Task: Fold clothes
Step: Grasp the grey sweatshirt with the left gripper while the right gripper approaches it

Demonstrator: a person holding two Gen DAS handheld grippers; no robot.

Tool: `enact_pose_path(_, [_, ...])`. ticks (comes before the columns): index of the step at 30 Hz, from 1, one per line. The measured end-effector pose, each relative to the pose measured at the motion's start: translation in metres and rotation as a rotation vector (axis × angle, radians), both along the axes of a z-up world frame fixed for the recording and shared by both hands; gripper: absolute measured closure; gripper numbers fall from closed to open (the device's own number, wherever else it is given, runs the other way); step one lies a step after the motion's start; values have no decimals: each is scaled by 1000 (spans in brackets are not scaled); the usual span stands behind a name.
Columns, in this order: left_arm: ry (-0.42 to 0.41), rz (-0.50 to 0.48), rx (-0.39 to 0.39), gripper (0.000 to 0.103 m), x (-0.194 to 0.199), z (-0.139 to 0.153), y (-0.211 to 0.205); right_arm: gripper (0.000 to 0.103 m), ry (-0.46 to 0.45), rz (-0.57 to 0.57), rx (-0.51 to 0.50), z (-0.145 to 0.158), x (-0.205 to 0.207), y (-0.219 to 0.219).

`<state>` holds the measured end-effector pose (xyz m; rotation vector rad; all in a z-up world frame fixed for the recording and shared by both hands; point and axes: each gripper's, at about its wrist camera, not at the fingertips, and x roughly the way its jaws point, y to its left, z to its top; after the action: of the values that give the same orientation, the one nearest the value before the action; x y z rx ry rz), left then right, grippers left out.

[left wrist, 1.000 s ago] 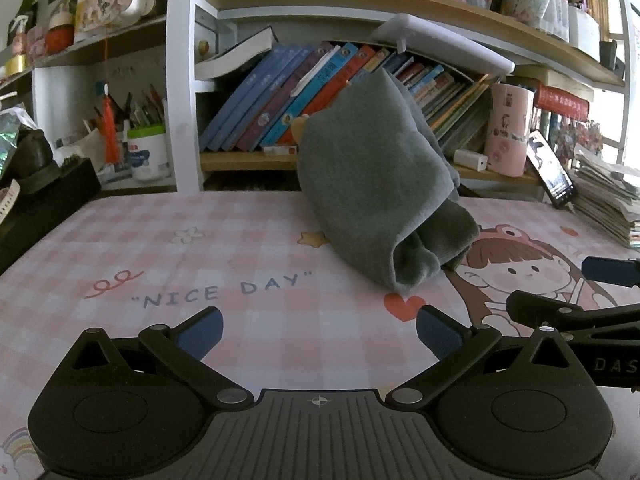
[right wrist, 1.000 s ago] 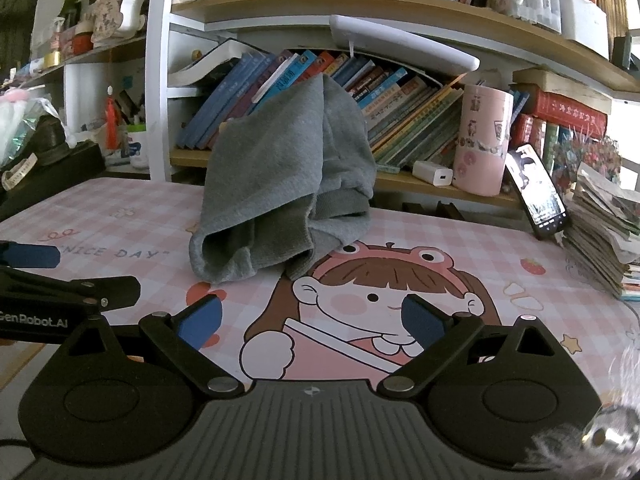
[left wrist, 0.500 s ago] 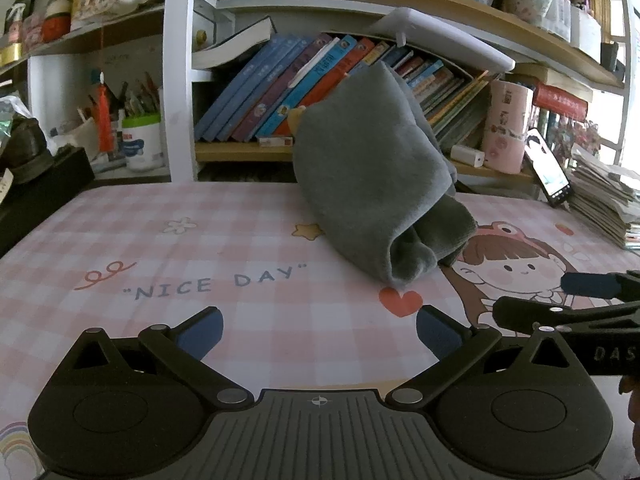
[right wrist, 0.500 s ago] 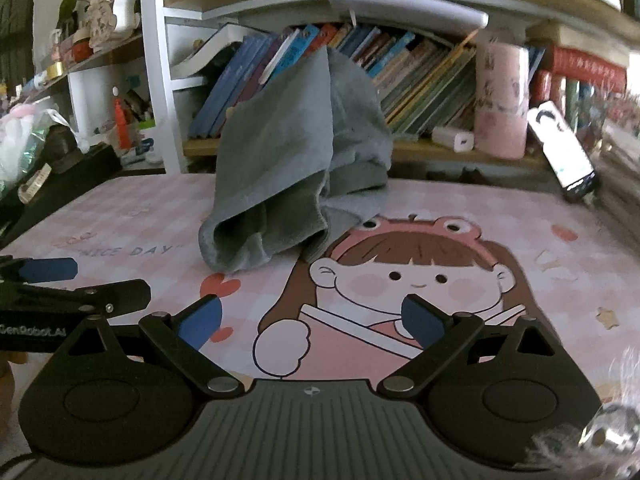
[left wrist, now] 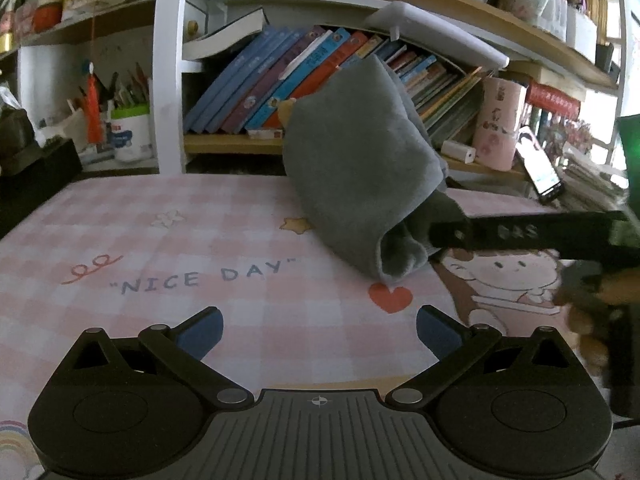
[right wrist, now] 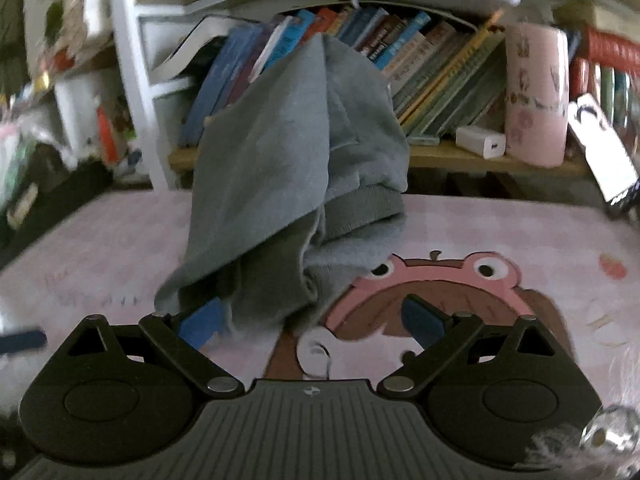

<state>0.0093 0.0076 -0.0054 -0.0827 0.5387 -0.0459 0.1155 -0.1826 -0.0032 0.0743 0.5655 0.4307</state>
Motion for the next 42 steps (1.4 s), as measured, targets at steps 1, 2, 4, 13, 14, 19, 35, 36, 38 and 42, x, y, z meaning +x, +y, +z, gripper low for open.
enact_pose_path(1, [-29, 3, -16, 0, -2, 1, 2, 6, 3, 2, 24, -2, 1, -1])
enact_pose_path(2, [-64, 7, -34, 0, -5, 3, 4, 7, 8, 8, 42, -4, 1, -3])
enact_pose_path(4, [-144, 28, -63, 0, -10, 7, 9, 9, 19, 22, 49, -6, 2, -6])
enact_pose_path(13, [-89, 47, -169, 1, 24, 4, 11, 44, 22, 40, 100, -5, 3, -19])
enact_pose_path(14, [-95, 30, -153, 1, 28, 5, 5, 49, 24, 43, 106, -5, 3, -20])
enact_pose_path(19, [-121, -45, 2, 7, 50, 3, -29, 69, 46, 56, 144, -7, 6, -24])
enact_pose_path(35, [-163, 70, -156, 94, 71, 30, 10, 79, 93, 84, 220, -10, 6, -29])
enact_pose_path(36, [-197, 73, -181, 95, 59, 38, 19, 79, 91, 86, 221, -10, 5, -29])
enact_pose_path(38, [-260, 87, -205, 95, 32, 53, 34, 79, 96, 91, 224, -10, 4, -28])
enact_pose_path(42, [-301, 156, -172, 95, -25, 69, 63, 79, 112, 110, 237, -11, 0, -25])
